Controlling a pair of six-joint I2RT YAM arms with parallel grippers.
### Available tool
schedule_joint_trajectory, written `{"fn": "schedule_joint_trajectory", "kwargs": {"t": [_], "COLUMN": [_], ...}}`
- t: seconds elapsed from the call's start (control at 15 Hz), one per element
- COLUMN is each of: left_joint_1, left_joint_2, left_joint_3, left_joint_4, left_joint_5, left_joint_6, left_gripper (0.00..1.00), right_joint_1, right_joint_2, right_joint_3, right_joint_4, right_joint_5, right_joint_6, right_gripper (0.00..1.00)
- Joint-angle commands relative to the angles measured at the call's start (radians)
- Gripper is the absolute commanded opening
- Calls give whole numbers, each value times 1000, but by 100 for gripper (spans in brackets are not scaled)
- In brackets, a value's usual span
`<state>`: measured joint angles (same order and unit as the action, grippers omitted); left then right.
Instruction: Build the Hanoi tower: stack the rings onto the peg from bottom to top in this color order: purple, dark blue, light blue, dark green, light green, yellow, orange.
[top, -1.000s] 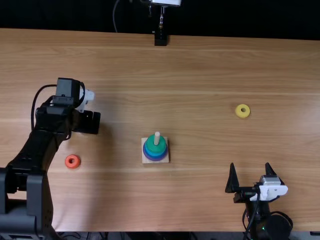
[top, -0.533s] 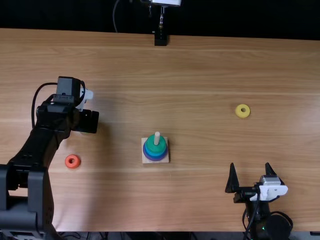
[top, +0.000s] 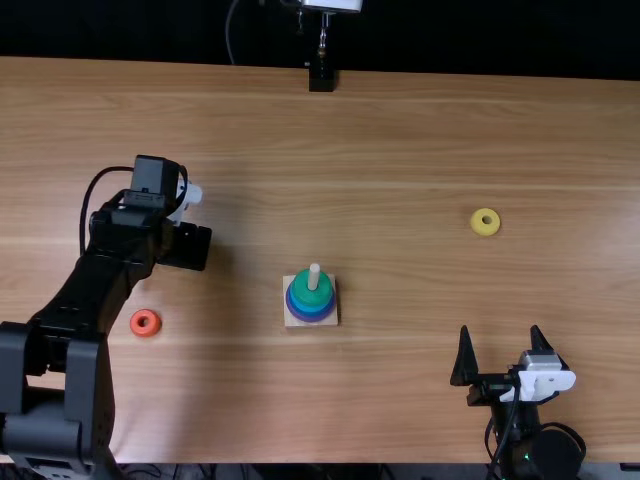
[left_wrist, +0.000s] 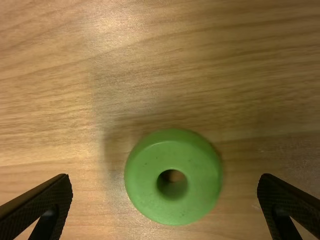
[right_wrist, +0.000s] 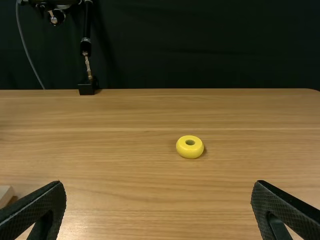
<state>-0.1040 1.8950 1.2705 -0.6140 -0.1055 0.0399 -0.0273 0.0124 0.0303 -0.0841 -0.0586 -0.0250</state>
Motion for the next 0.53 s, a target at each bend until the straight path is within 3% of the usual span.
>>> {"fn": "schedule_joint_trajectory", "kwargs": {"t": [0.0, 0.47], "left_joint_1": [0, 1], "left_joint_2": [26, 75], "left_joint_3": [18, 20], "left_joint_4": [1, 3], "left_joint_5": [-7, -5], "left_joint_6": [4, 10], "left_gripper": [100, 100], "right_joint_1": [-10, -10], "right_joint_2": [-12, -12], "right_joint_3": [-12, -12], "right_joint_4": [0, 0], "right_joint_5": [13, 13], "right_joint_6": [-1, -1], "right_gripper": [100, 100]}}
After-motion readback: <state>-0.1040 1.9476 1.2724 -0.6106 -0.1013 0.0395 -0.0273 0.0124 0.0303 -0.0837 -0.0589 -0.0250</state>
